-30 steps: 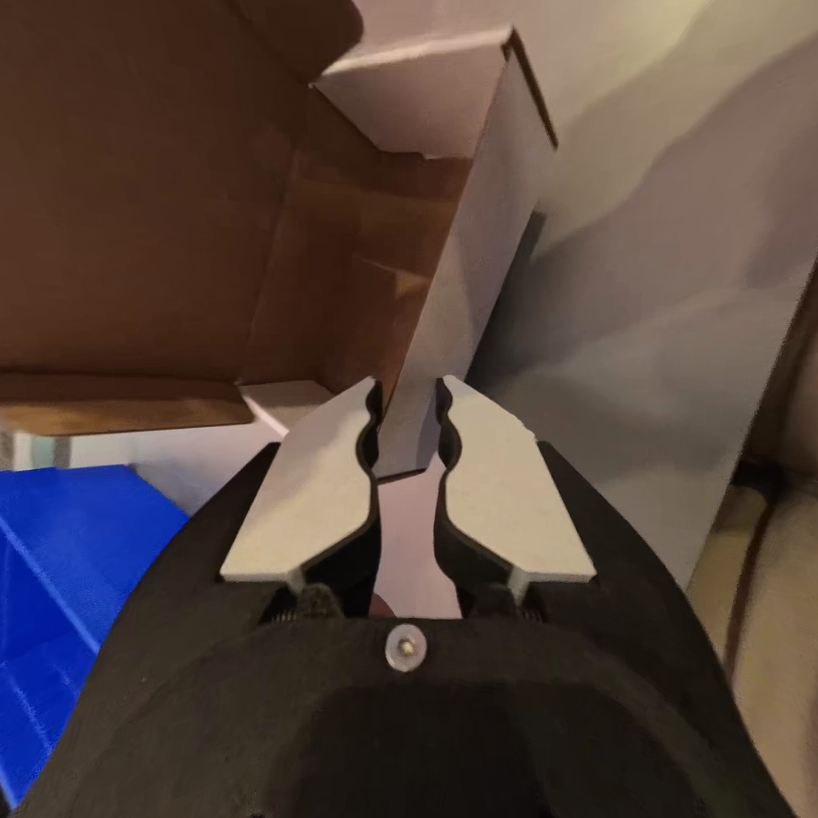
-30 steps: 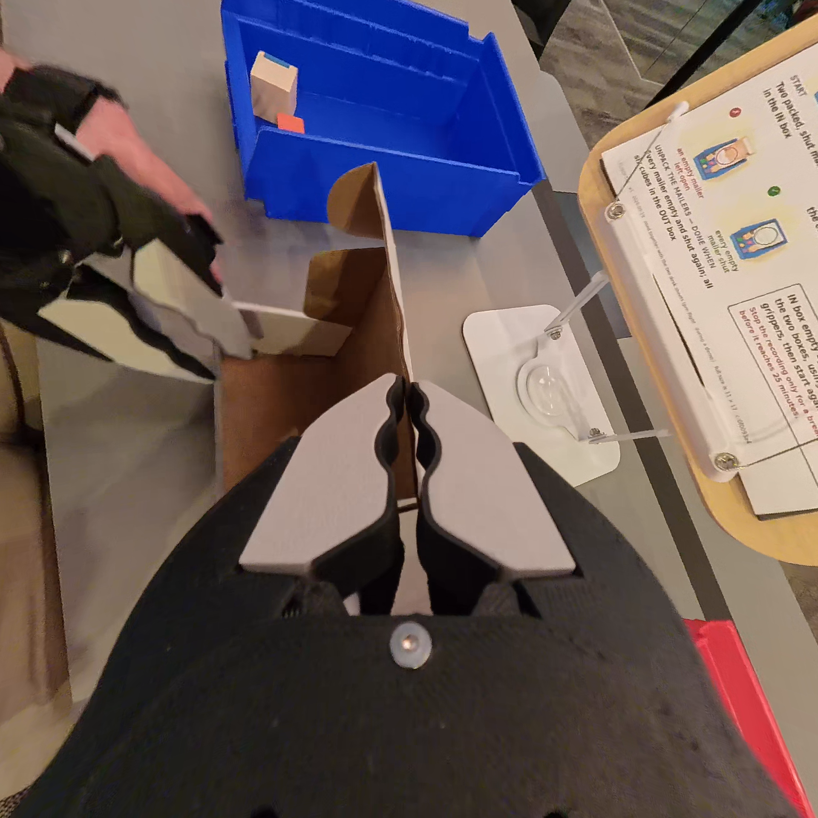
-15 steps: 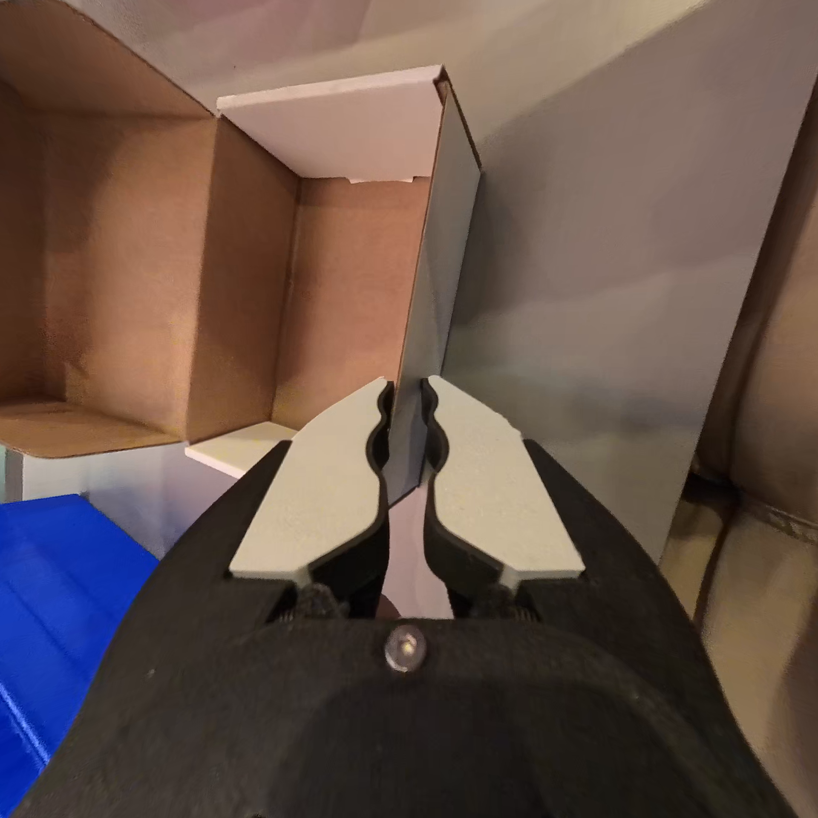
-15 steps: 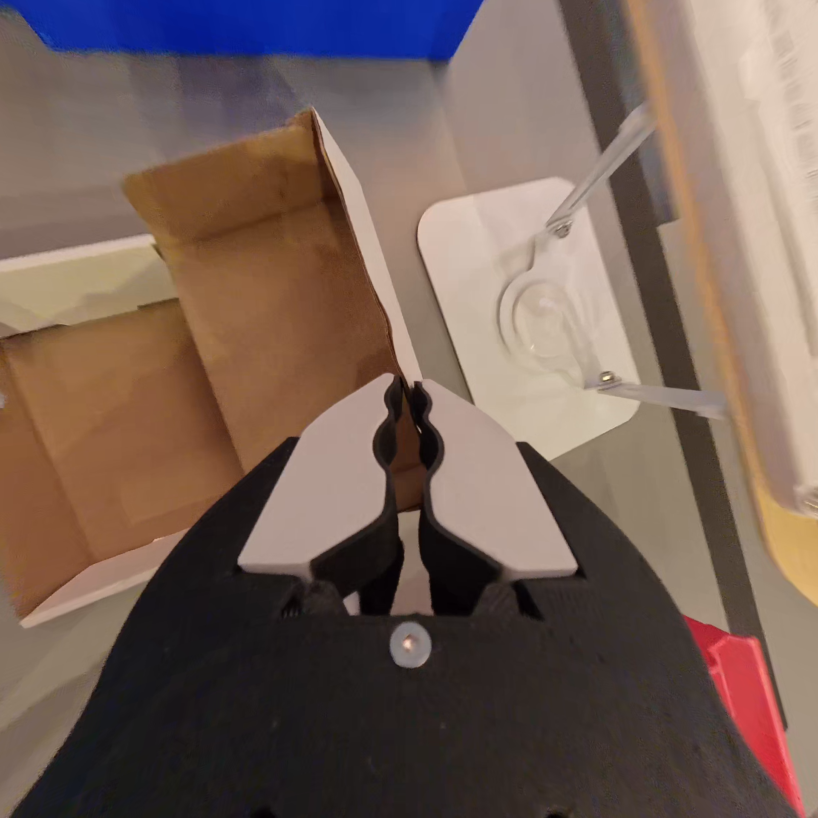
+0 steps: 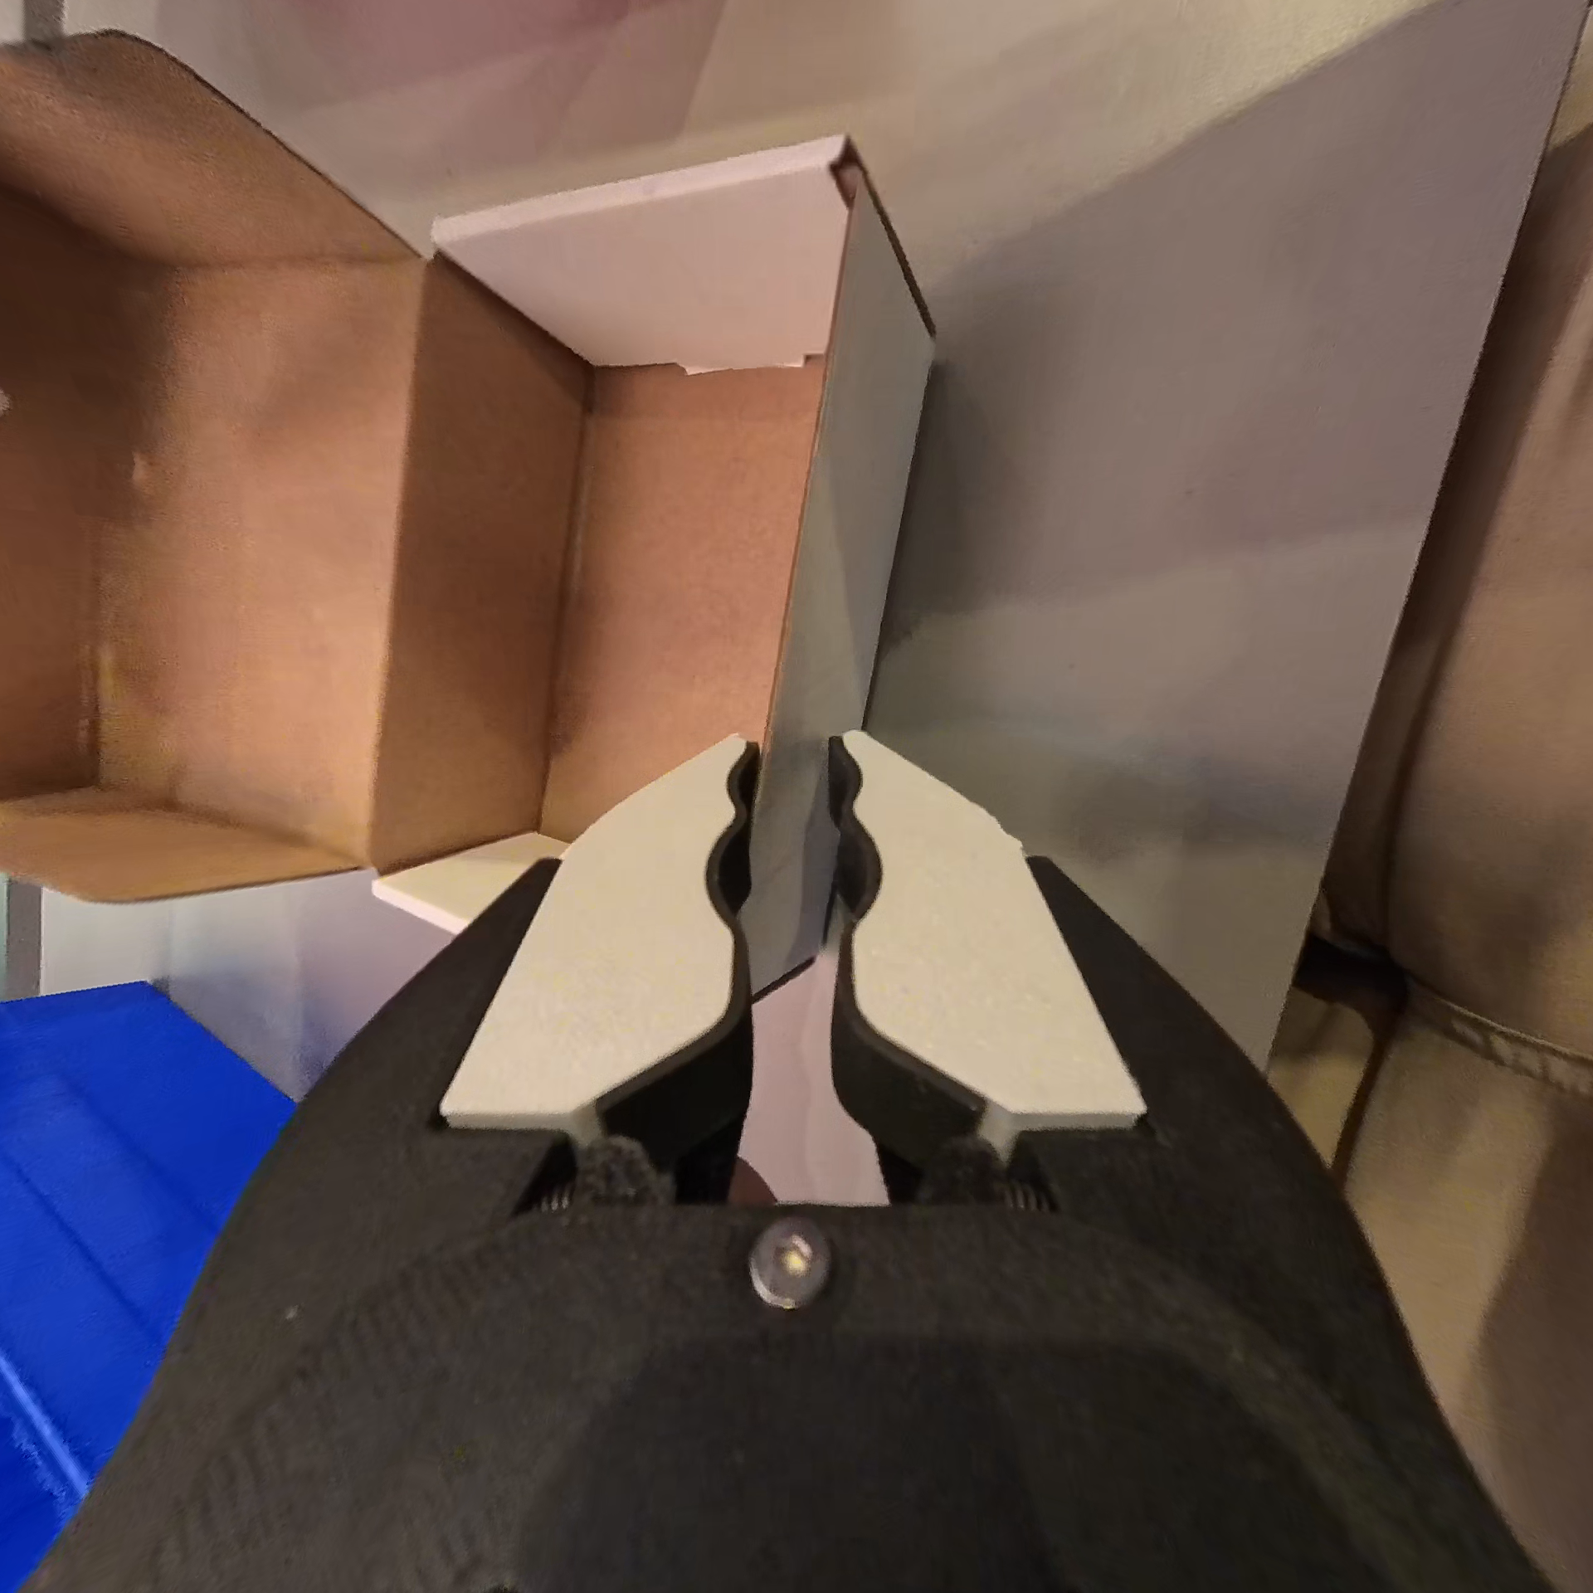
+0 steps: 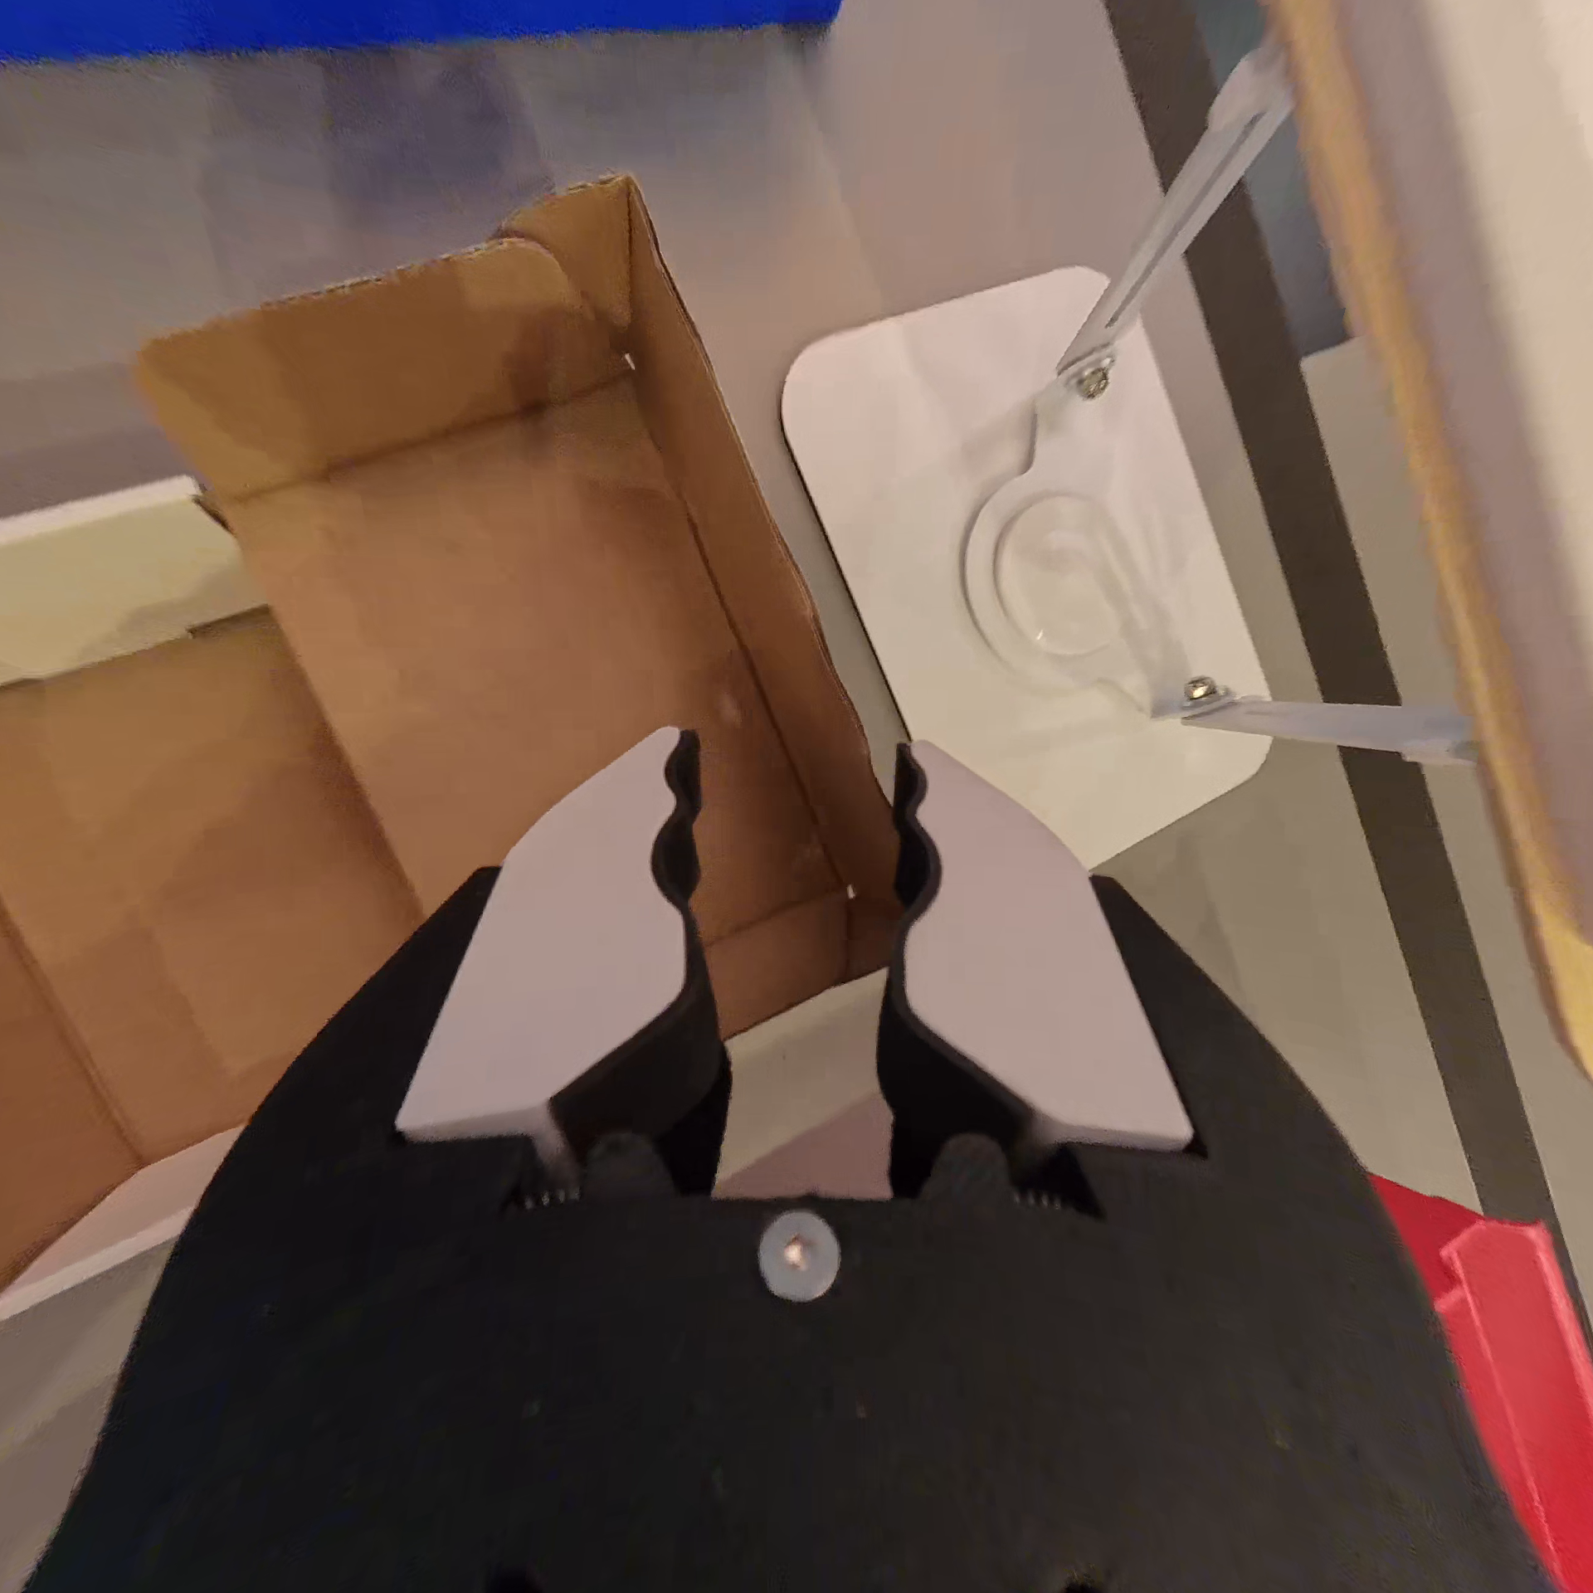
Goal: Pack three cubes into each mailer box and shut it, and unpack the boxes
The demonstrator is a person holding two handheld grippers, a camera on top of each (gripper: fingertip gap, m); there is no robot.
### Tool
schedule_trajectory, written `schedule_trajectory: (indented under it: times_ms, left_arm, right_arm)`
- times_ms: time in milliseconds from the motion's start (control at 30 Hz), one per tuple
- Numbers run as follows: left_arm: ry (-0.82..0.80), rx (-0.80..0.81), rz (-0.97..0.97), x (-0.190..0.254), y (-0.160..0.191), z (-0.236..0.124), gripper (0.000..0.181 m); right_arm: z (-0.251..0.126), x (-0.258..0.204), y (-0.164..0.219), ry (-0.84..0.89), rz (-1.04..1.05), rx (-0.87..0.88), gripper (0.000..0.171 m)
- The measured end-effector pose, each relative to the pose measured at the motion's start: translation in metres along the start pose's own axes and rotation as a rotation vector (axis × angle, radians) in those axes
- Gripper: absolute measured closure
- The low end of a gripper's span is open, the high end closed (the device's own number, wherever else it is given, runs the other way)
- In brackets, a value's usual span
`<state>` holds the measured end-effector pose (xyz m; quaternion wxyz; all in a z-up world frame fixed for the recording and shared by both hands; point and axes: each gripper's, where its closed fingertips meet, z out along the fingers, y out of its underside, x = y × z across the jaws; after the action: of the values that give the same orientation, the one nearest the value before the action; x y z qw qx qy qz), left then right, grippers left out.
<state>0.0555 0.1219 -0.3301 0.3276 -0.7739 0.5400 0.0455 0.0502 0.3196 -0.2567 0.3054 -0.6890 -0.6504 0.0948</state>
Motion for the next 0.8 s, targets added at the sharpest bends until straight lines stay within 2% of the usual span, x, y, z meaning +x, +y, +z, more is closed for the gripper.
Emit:
schedule_trajectory:
  times_ms: [33,100,233,367,467,567,633,700,800]
  left_arm:
    - [0.006,0.001,-0.002,0.0,-0.001,-0.001,0.166]
    - [0.025,-0.002,-0.023,0.0,-0.001,-0.002,0.164]
    - [0.023,0.029,-0.021,-0.001,-0.006,-0.005,0.15]
    - [-0.012,0.086,-0.043,-0.01,-0.014,-0.023,0.127]
    - [-0.078,0.09,-0.071,-0.04,-0.003,-0.055,0.109]
    - [-0.186,0.026,-0.035,-0.096,0.041,-0.102,0.112]
    - [-0.212,-0.089,-0.077,-0.137,0.093,-0.125,0.116]
    - [-0.162,-0.226,-0.092,-0.161,0.153,-0.133,0.116]
    - [-0.074,-0.432,-0.236,-0.186,0.23,-0.13,0.103]
  right_arm:
    - [-0.008,-0.001,-0.004,0.01,0.003,0.027,0.127]
    - [-0.021,-0.006,-0.011,0.001,0.004,0.067,0.111]
    - [-0.042,-0.01,-0.017,0.03,0.002,0.103,0.104]
    - [-0.065,-0.02,-0.028,0.033,-0.003,0.195,0.106]
    - [-0.083,-0.021,-0.029,0.055,0.009,0.246,0.108]
    - [-0.098,-0.022,-0.023,0.059,0.022,0.288,0.112]
    - [-0.104,-0.022,-0.019,0.055,0.035,0.307,0.115]
    - [-0.105,-0.021,-0.017,0.055,0.038,0.308,0.116]
    - [-0.104,-0.023,-0.018,0.047,0.032,0.31,0.119]
